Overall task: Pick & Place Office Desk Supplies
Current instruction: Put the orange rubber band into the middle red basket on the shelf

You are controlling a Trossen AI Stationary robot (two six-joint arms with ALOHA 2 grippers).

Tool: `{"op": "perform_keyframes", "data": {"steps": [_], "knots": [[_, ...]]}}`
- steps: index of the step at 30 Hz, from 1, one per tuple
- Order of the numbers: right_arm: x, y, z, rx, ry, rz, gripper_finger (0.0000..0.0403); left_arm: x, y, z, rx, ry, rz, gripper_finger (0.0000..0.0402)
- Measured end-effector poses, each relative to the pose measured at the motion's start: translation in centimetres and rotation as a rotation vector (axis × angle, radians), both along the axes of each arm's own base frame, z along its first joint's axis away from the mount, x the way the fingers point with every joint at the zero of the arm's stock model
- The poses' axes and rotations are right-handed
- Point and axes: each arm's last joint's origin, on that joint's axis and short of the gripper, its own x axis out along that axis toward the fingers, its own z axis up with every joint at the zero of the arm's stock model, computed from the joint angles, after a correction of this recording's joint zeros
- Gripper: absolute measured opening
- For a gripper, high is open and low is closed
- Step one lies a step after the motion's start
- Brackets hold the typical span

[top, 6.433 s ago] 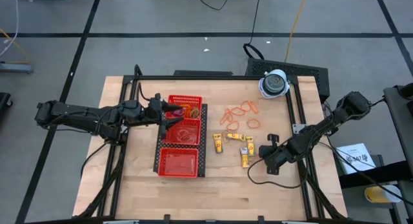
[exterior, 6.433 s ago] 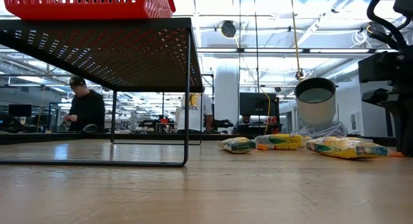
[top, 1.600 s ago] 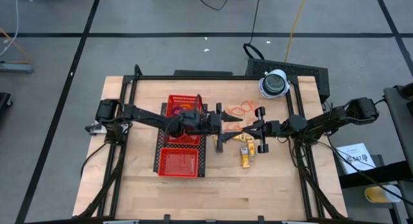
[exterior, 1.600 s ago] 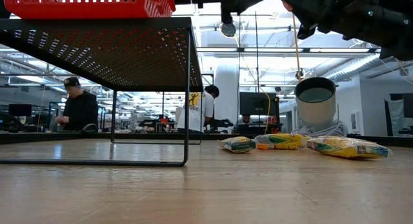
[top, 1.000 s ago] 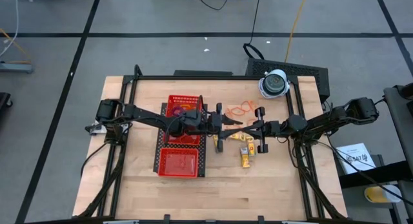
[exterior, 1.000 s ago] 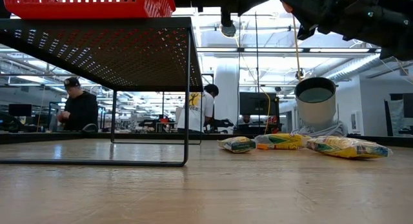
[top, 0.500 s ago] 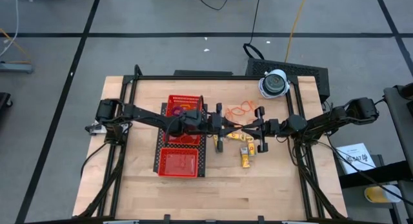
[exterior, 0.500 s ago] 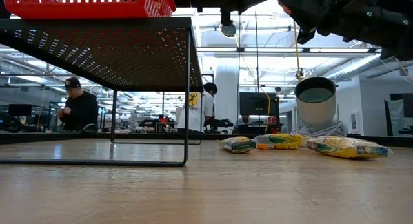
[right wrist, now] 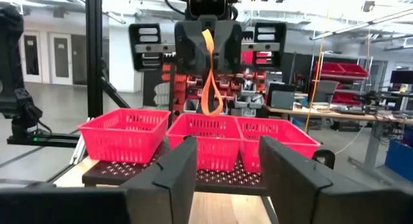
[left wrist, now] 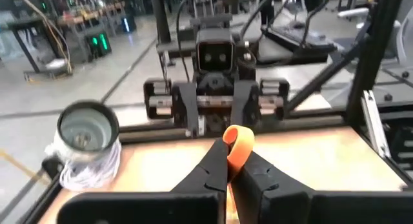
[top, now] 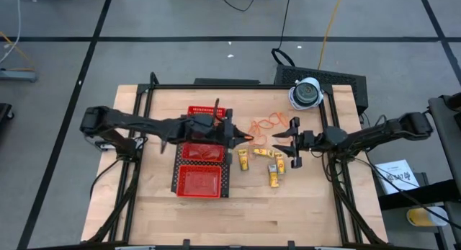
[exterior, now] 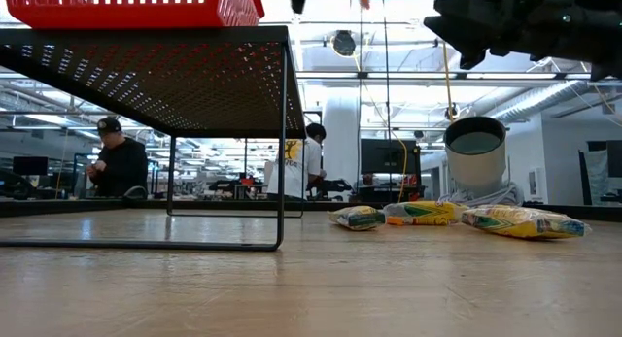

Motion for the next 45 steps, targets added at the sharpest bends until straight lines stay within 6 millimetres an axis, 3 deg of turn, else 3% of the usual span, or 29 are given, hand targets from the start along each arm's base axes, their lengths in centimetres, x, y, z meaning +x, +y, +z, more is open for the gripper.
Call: {"op": "perform_keyframes", "data": {"steps": [6, 14, 22, 33, 38, 45], "knots": [[-0.7, -0.1, 0.2, -0.004, 0.03, 0.0, 0.0157, -4.0, 0.2, -0.1, -0.035, -0.02, 0.021, 0.0008], [-0.9, -0.1, 0.1, -0.007, 0.052, 0.0, 0.0151, -9.6, 0.7, -2.8, -0.147, 0.008, 0.142, 0.0009], [-0.9, -0.1, 0.0, -0.006, 0.058, -0.008, 0.0146, -13.4, 0.3, -4.9, -0.233, 0.019, 0.133, 0.0011], [-0.8, -0.2, -0.1, -0.004, 0.067, -0.024, 0.0145, -14.0, 0.3, -5.7, -0.286, 0.025, 0.181, 0.0041], [-0.8, -0.2, -0.1, -0.004, 0.067, -0.024, 0.0143, -14.0, 0.5, -5.7, -0.358, 0.017, 0.212, 0.0112], [-0.8, -0.2, -0.1, -0.004, 0.072, -0.024, 0.0145, -14.0, 0.5, -5.7, -0.318, 0.021, 0.197, 0.0212]]}}
